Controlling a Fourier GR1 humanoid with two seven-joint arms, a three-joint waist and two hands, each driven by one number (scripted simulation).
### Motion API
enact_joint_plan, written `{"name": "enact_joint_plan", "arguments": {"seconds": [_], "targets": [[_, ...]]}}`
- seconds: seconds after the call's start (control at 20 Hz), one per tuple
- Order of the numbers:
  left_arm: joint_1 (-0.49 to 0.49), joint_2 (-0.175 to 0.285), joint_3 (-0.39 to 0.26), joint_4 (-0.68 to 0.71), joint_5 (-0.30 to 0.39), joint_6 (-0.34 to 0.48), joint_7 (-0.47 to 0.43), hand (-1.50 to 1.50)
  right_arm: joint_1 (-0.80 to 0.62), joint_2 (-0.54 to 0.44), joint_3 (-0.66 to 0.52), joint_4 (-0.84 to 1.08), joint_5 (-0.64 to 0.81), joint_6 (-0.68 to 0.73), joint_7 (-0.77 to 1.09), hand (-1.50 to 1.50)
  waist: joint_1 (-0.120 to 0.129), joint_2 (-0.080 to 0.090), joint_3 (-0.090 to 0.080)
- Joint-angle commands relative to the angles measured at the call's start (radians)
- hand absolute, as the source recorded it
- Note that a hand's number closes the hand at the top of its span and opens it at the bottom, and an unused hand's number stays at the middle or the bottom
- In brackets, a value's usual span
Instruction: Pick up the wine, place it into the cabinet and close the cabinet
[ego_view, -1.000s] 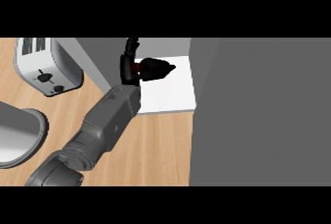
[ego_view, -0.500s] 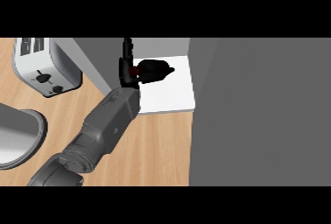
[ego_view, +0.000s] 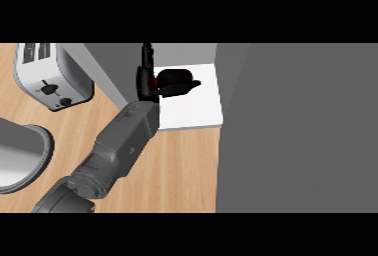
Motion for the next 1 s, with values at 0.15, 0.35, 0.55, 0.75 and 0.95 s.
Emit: {"name": "enact_joint_plan", "arguments": {"seconds": [0.15,0.35,0.55,0.75,0.95], "targets": [[0.055,0.016,0.018,0.015,0.004,-0.086,-0.028,-1.5,0.018,-0.023,-0.025,-0.084,-0.065,0.003,0.044,-1.5,0.007,0.002,-0.003],[0.059,0.004,-0.005,0.011,-0.016,-0.117,-0.011,-1.5,-0.01,-0.005,-0.008,-0.05,-0.035,-0.022,0.041,-1.5,0.032,-0.006,-0.002],[0.049,0.001,0.014,-0.001,0.017,-0.131,-0.026,-1.5,0.012,0.012,0.029,-0.056,-0.006,-0.018,0.017,-1.5,0.019,-0.003,-0.003],[0.109,0.001,-0.023,-0.032,0.075,-0.181,-0.046,-1.5,-0.019,0.031,0.081,-0.048,0.026,-0.051,0.051,-1.5,0.014,-0.013,-0.003],[0.103,0.001,-0.056,-0.066,0.134,-0.181,-0.023,-1.5,-0.016,0.014,0.053,-0.081,-0.011,-0.06,0.085,-1.5,0.009,-0.016,-0.003]]}}
